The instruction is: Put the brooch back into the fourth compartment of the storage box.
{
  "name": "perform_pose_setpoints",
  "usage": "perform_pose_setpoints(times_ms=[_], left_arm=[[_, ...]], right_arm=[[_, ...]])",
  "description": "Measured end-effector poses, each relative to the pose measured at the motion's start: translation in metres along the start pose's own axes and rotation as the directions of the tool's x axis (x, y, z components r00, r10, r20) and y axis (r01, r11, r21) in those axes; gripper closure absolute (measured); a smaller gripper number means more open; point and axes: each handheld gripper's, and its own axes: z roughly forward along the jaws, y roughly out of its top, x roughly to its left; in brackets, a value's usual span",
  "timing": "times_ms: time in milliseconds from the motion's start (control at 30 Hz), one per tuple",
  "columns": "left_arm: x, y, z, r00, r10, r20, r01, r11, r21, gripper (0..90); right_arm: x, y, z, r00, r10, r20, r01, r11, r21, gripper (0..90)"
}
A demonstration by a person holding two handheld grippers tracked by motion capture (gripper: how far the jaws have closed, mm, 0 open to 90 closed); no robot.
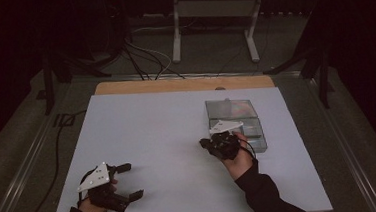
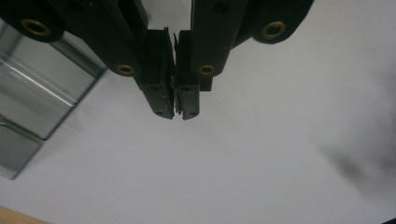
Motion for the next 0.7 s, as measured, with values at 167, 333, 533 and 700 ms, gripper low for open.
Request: perform_pose_setpoints(times_ms=[167, 333, 533, 700], left_arm=[[0.000, 0.000, 0.000, 1.0000, 0.001, 0.001, -0.001, 1.0000, -0.002, 1.3], [0.000, 0.000, 0.000, 1.0000, 0.002, 0.001, -0.002, 1.0000, -0.002, 1.3], [0.000, 0.000, 0.000, 1.0000, 0.002, 0.000, -0.002, 1.0000, 0.002, 1.4], [0.000, 0.000, 0.000, 1.0000, 0.004, 0.001, -0.004, 1.0000, 0.001, 1.3]], right_arm=[[-0.009, -0.001, -0.005, 0.9996, 0.023, 0.015, -0.023, 0.9997, -0.010, 86.4], [-0.017, -0.002, -0.011, 0.9989, 0.032, 0.034, -0.031, 0.9993, -0.019, 86.3], [-0.029, -0.003, -0.020, 0.9966, 0.061, 0.056, -0.059, 0.9977, -0.035, 86.3], [-0.036, -0.005, -0.024, 0.9947, 0.077, 0.068, -0.074, 0.9965, -0.039, 86.3]])
